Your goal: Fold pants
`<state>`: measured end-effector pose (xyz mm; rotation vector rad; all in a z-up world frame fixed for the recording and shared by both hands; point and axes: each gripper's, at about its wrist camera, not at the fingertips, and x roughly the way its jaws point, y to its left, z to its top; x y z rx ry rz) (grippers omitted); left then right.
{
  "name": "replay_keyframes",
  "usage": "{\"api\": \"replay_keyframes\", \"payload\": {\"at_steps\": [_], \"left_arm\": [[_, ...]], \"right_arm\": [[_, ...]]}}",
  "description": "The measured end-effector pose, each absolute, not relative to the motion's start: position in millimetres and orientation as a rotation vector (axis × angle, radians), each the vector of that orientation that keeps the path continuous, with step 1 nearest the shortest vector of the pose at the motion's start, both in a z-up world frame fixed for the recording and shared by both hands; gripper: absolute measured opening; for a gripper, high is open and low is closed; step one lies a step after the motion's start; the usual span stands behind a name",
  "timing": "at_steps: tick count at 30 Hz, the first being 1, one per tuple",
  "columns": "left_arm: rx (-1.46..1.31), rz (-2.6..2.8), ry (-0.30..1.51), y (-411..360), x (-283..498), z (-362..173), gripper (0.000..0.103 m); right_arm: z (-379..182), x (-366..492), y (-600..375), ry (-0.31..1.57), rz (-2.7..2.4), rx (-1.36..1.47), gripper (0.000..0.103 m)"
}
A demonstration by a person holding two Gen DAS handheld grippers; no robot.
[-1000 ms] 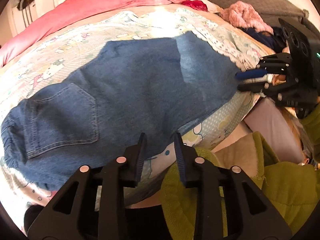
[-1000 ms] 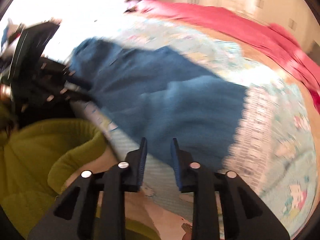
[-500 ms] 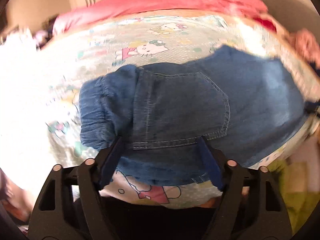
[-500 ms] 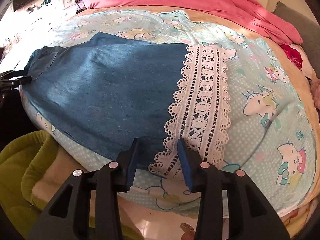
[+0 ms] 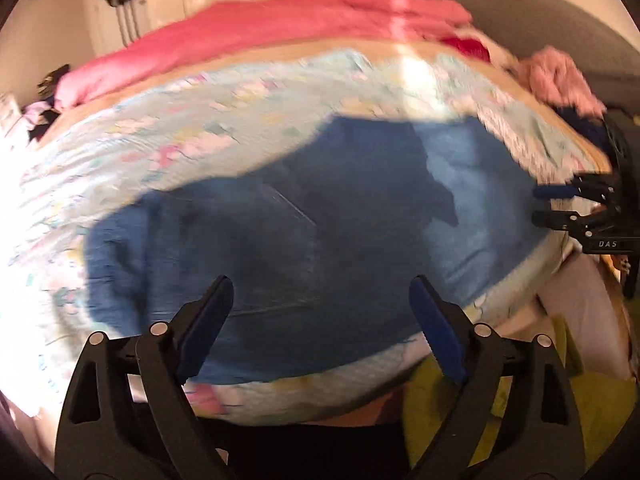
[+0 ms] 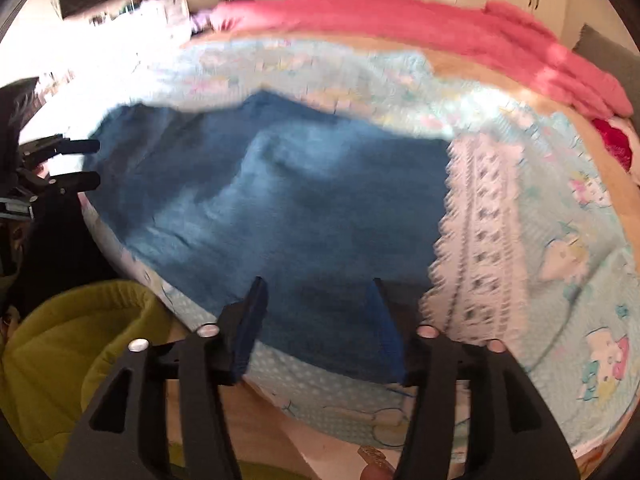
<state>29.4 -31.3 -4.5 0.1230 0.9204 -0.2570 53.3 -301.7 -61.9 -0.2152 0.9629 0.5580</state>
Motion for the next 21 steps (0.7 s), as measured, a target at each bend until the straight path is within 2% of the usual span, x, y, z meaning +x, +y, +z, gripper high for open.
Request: {"api": "replay_keyframes", "payload": {"at_steps": [2,11,19,20,21], "left_arm": [[0.075,-0.289,0.927,-35.0,41.4,-1.0,0.083],[-0.073,-0.327,0.881,-35.9,135.5,23.3,0.085],[-0.058,-0.366,1.019,-61.2,218.6,-17.6,0.085],[-0.074,-0.374,1.032,-62.1,223.3,-23.3,0.080],[-0.104,-0.402,1.057,-64.1,227.5,-31.3,0.062]], "right_arm": [[-75.5,56.5,-297.7,1.016,0.548,-0.248,0.061],[-29.9,82.9,-329.8,0.855,0.499,-0.093,0.060],[-44.4,129.9,-328.3,0.903,0.413,-0.119,0.060],[-50.4,132.6,-329.2,0.917,0.396,-0.125,0.060],[-57.7,135.8,-330.5,0.939,0.381,-0.124,0.060]]}}
